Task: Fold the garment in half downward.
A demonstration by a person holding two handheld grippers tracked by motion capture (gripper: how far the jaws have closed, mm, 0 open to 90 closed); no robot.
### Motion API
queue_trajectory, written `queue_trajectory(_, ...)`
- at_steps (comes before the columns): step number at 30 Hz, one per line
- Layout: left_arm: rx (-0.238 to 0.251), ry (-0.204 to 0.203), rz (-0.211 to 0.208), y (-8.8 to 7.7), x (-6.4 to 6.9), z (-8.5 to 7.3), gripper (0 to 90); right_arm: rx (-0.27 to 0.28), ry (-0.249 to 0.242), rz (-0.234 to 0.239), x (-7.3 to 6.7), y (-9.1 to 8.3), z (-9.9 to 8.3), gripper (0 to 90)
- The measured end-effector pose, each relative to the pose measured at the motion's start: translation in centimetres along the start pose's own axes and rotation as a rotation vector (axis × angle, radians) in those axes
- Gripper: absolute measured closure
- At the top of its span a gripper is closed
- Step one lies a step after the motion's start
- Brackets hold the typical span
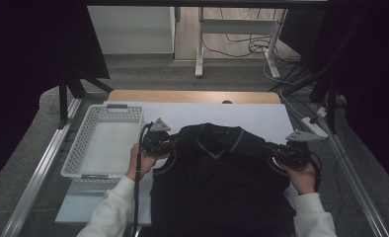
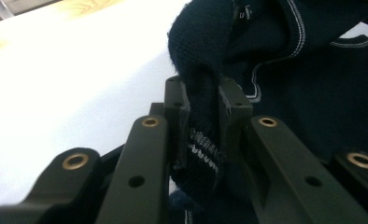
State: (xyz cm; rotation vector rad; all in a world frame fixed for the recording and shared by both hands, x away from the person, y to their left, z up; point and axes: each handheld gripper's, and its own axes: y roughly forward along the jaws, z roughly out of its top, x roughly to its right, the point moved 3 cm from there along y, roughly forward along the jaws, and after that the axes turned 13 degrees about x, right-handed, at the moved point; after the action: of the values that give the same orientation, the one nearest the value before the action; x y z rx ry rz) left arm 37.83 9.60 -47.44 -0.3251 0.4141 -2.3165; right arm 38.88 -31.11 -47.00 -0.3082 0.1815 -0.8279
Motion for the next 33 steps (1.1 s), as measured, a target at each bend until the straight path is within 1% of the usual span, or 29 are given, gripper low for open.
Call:
queue_trajectory(5,0.001,-0.005,-0.008,-0.8,0.4,-0.5,75.5,-0.002,-0.007,0.01,-0.7,-0.6,-0.1,75.1)
queue_trajectory(10,-0.002,0.001,-0.016,-1.3,0.9,-1.1,75.5,-0.005,-0.02,0.019,-1.5,-1.2,-0.1,75.2)
queue_trajectory(13,-0.003,0.004,-0.023,-1.6,1.3,-1.3,75.5,0.0,-0.018,0.027,-1.9,-1.6,-0.2,75.1)
queue_trajectory(17,-0.004,0.008,-0.031,-1.9,1.7,-1.5,75.5,-0.009,-0.025,0.032,-2.5,-2.1,-0.6,75.1)
queue_trajectory(25,-0.006,0.007,-0.043,-2.5,2.2,-2.2,75.5,-0.024,-0.024,0.043,-3.3,-3.0,-1.4,75.1)
queue_trajectory(29,-0.005,0.003,-0.056,-3.0,2.5,-2.6,75.5,-0.019,-0.025,0.045,-3.6,-3.6,-1.6,75.1)
queue_trajectory(33,-0.014,0.01,-0.067,-3.1,3.0,-2.9,75.5,-0.022,-0.028,0.052,-4.0,-3.9,-1.8,75.1)
